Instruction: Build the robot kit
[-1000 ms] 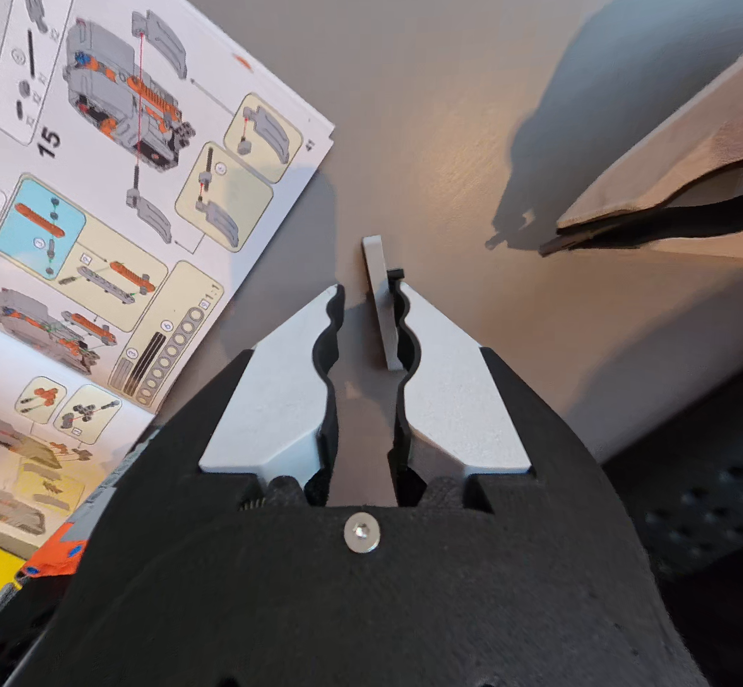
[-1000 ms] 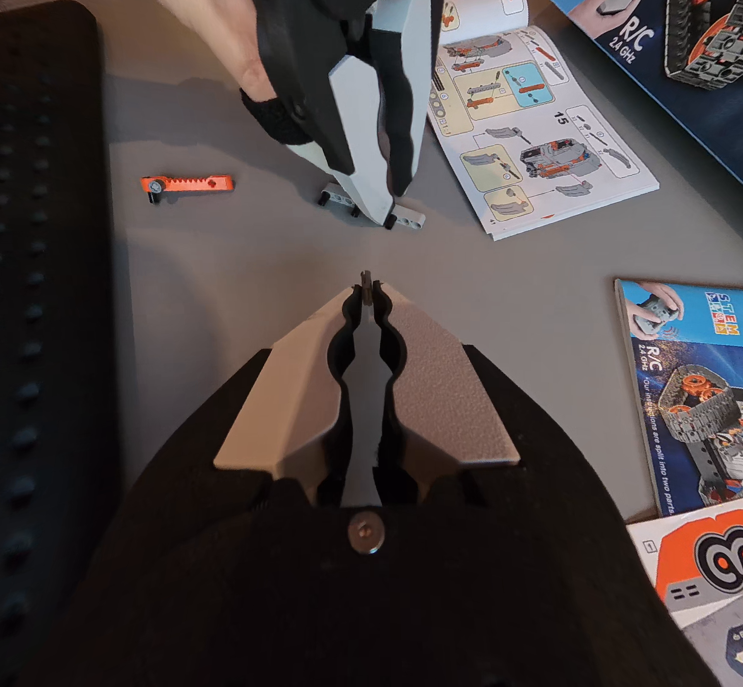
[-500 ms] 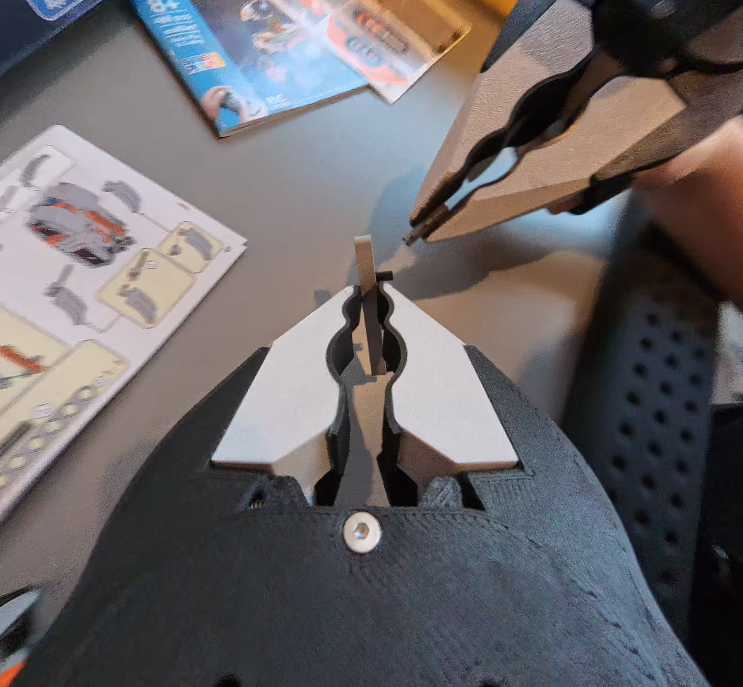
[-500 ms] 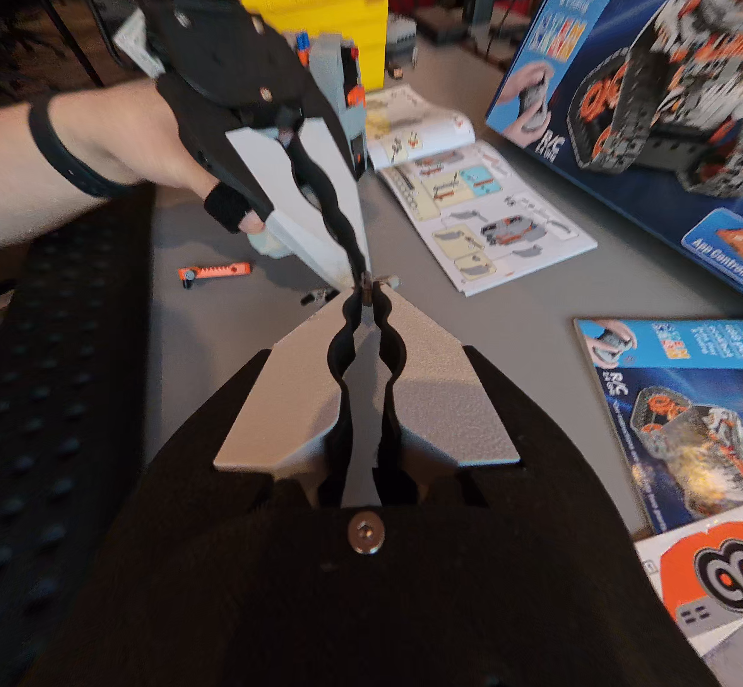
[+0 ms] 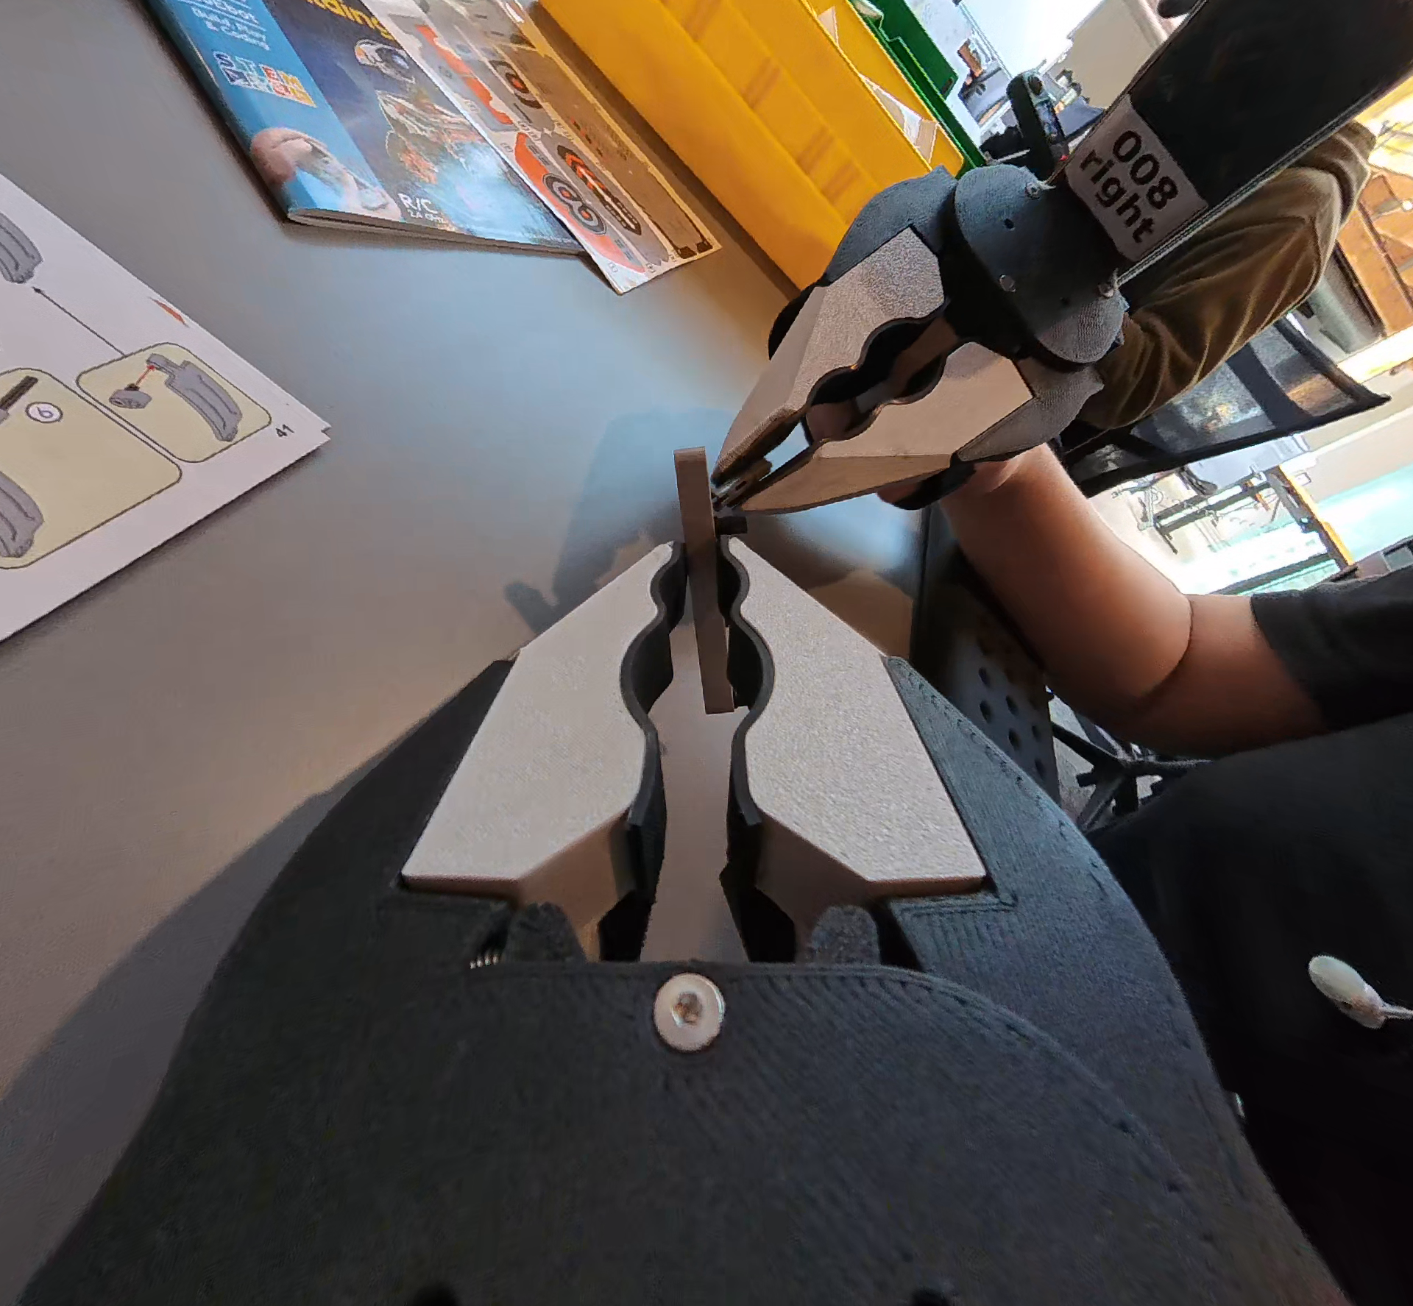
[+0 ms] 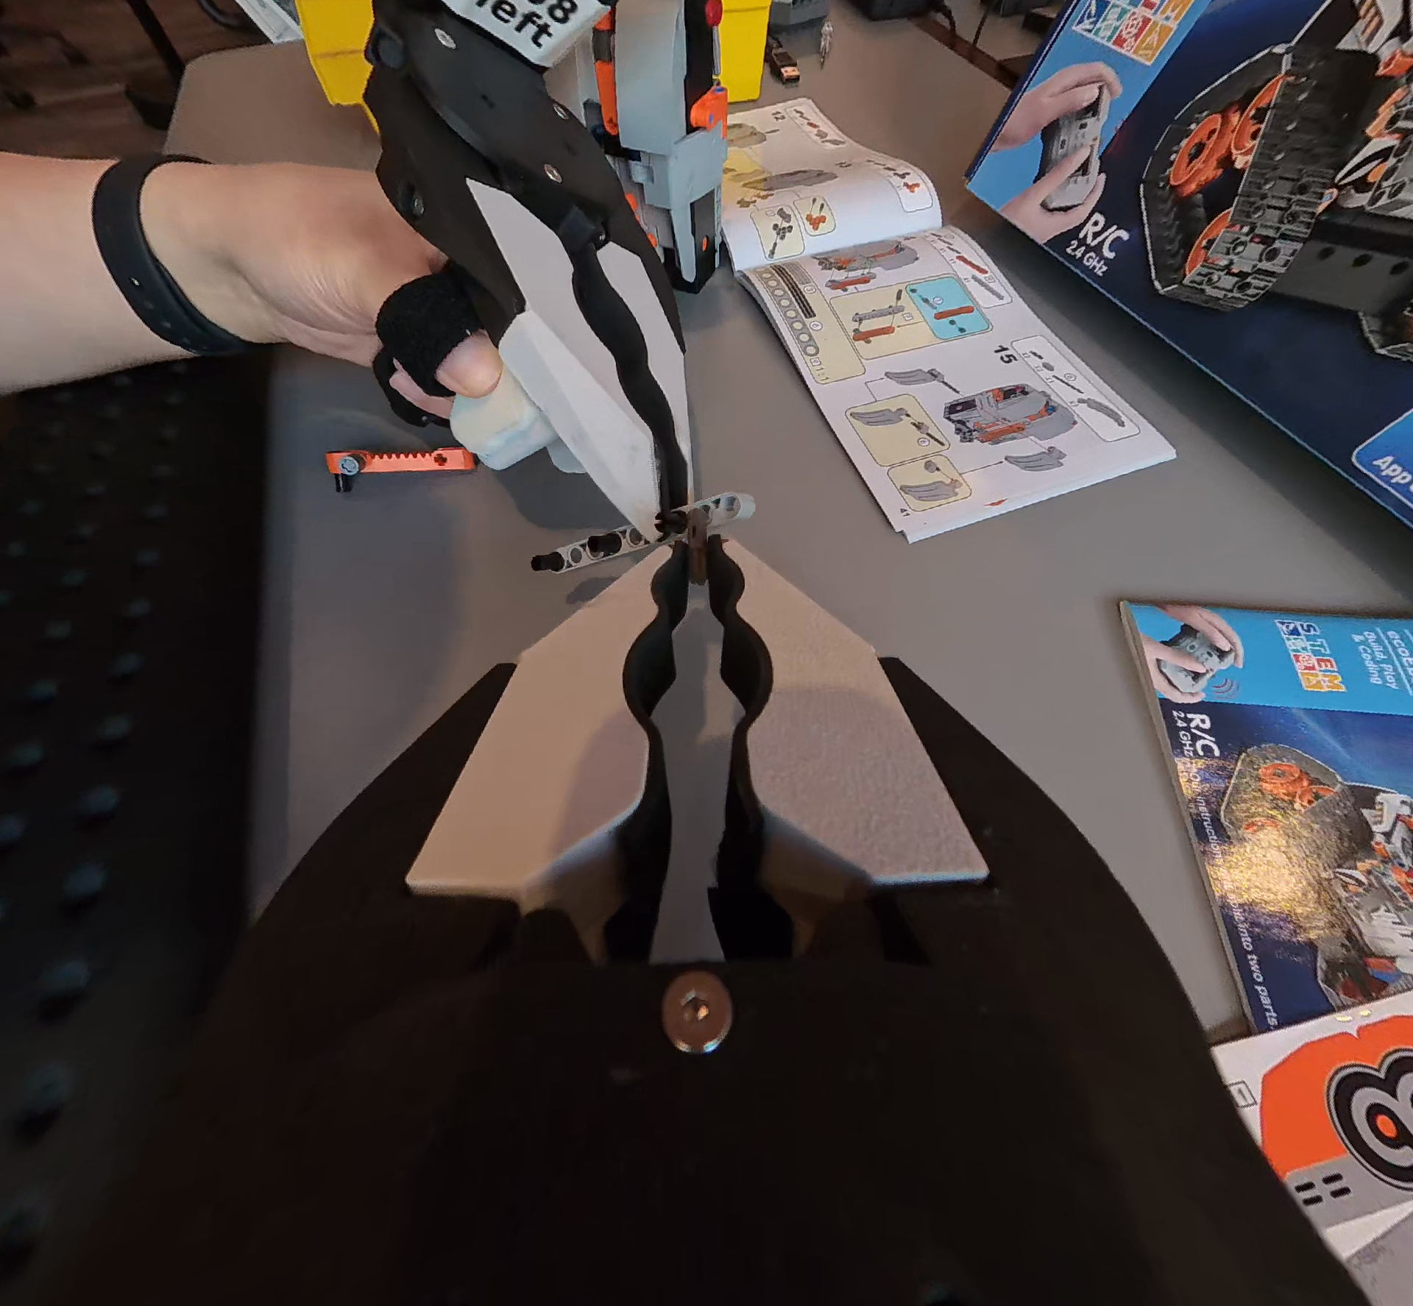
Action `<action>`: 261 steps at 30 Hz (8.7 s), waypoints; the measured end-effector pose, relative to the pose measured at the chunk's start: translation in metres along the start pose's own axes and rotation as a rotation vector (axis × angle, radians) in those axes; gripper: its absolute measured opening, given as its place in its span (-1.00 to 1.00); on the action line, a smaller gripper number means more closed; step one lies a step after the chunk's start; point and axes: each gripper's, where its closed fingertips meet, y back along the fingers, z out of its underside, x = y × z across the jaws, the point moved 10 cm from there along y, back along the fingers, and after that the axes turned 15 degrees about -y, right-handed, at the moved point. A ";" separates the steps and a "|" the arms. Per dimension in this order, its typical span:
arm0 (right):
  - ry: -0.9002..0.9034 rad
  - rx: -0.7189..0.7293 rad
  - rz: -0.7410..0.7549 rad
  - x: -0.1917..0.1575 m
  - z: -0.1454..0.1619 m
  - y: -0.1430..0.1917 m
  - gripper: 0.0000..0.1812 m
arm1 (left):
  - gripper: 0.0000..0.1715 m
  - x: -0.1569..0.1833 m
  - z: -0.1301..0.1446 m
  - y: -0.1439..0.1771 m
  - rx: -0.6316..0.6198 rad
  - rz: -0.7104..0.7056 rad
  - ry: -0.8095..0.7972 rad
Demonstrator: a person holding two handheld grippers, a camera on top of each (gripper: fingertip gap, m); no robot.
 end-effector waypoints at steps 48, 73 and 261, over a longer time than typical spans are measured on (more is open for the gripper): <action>-0.676 0.073 -0.224 0.023 -0.003 -0.012 -0.90 | -0.93 0.029 -0.012 -0.005 -0.125 -0.360 -0.388; -0.642 0.109 -0.723 0.000 -0.012 0.016 -0.91 | -0.95 0.028 -0.023 0.010 0.233 0.436 0.091; 0.035 -0.048 0.066 0.015 0.023 0.011 -1.00 | -0.94 -0.015 0.025 -0.004 -0.084 0.283 0.466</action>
